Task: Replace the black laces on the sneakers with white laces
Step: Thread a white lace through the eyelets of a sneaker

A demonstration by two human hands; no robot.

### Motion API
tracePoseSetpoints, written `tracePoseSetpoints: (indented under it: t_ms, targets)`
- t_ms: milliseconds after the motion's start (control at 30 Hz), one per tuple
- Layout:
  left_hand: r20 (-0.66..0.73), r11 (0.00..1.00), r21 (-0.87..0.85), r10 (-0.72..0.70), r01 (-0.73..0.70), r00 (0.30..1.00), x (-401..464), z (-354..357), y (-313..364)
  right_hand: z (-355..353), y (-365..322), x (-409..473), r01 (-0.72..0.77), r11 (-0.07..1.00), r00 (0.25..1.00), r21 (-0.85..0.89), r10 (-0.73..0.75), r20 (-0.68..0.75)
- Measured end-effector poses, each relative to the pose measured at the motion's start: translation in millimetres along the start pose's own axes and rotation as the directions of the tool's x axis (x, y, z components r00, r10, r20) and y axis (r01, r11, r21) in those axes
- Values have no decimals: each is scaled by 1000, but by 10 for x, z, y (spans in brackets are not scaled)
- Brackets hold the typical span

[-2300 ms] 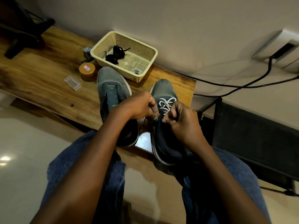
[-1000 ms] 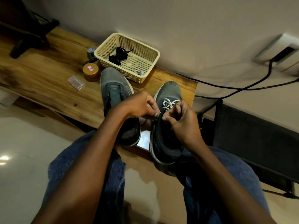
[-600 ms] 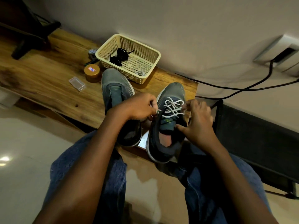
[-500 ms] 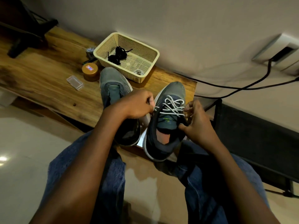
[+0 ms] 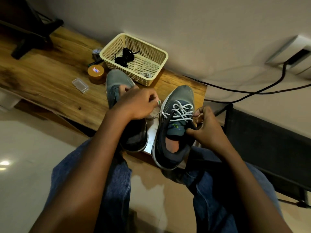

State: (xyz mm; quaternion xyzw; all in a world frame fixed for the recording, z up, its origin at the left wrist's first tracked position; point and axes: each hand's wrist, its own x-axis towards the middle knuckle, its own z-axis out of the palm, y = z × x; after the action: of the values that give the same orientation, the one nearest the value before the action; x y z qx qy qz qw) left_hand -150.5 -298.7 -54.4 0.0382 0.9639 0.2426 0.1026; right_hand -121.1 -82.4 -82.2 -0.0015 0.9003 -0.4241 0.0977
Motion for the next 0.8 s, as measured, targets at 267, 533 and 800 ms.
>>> tracePoseSetpoints:
  t_ms: [267, 533, 800]
  targets:
    - [219, 974, 225, -9, -41, 976, 82, 179, 84, 0, 11, 15, -37, 999, 999, 31, 37, 4]
    - [290, 962, 268, -28, -54, 957, 114, 242, 81, -12, 7, 21, -39, 999, 999, 18, 39, 32]
    - [26, 994, -90, -59, 61, 998, 121, 47, -32, -22, 24, 26, -57, 998, 997, 19, 56, 49]
